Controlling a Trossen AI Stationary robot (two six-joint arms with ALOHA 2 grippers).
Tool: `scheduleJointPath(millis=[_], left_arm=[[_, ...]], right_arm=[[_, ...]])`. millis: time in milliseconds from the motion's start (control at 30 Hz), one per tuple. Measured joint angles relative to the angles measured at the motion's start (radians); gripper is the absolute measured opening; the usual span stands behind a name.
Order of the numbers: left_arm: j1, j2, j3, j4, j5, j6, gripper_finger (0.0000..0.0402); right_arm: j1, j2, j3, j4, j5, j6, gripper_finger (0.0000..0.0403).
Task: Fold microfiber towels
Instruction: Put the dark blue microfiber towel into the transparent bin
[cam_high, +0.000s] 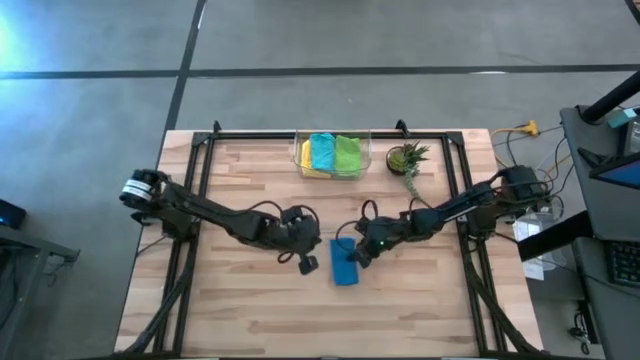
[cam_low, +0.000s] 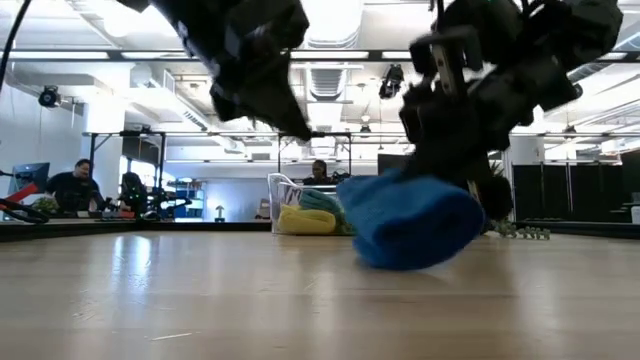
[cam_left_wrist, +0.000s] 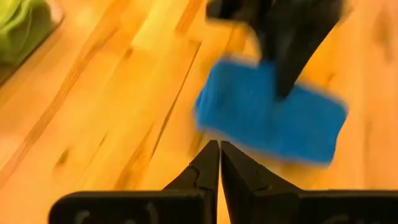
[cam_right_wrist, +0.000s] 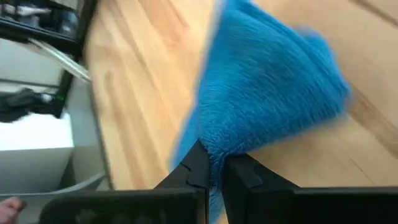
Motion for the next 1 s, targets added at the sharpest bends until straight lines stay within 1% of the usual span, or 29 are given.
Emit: scheduleJointPath(millis=[100,200,267,400,533,700,800,900,1000], left_arm=[[-0.003,-0.014,-0.012,-0.051,-0.002,-0.003,0.0000],[-0.007,-0.025,-0.045,-0.049,-0.001,-0.009,0.0000],[-0.011,-0.023,-0.073,-0.047,0.000,-0.043,0.0000],[-0.021,-0.024,-0.155,-0.031,0.003,-0.150,0.0000],[-0.042,-0.026,-0.259,0.000,0.028,-0.248,0.0000],[-0.062,-0.032,-0.385,0.157,0.137,-0.267,0.0000],[-0.068,-0.037,-0.435,0.244,0.154,-0.290,0.0000],[-0.070,-0.040,-0.457,0.280,0.153,-0.292,0.0000],[-0.069,-0.042,-0.461,0.286,0.152,-0.292,0.0000]], right_arm=[[-0.022,-0.062,0.001,-0.025,0.005,-0.021,0.0013],[-0.062,-0.132,0.001,-0.061,0.005,-0.045,0.0013],[-0.099,-0.181,0.006,-0.119,0.005,-0.069,0.0013],[-0.200,-0.268,0.053,-0.289,0.003,-0.151,0.0013],[-0.328,-0.309,0.136,-0.426,-0.035,-0.251,0.0013],[-0.518,-0.275,0.246,-0.457,-0.141,-0.330,0.0013],[-0.625,-0.211,0.315,-0.462,-0.232,-0.362,0.0013],[-0.705,-0.126,0.405,-0.472,-0.321,-0.399,0.0013],[-0.754,-0.019,0.524,-0.558,-0.389,-0.467,0.0013]])
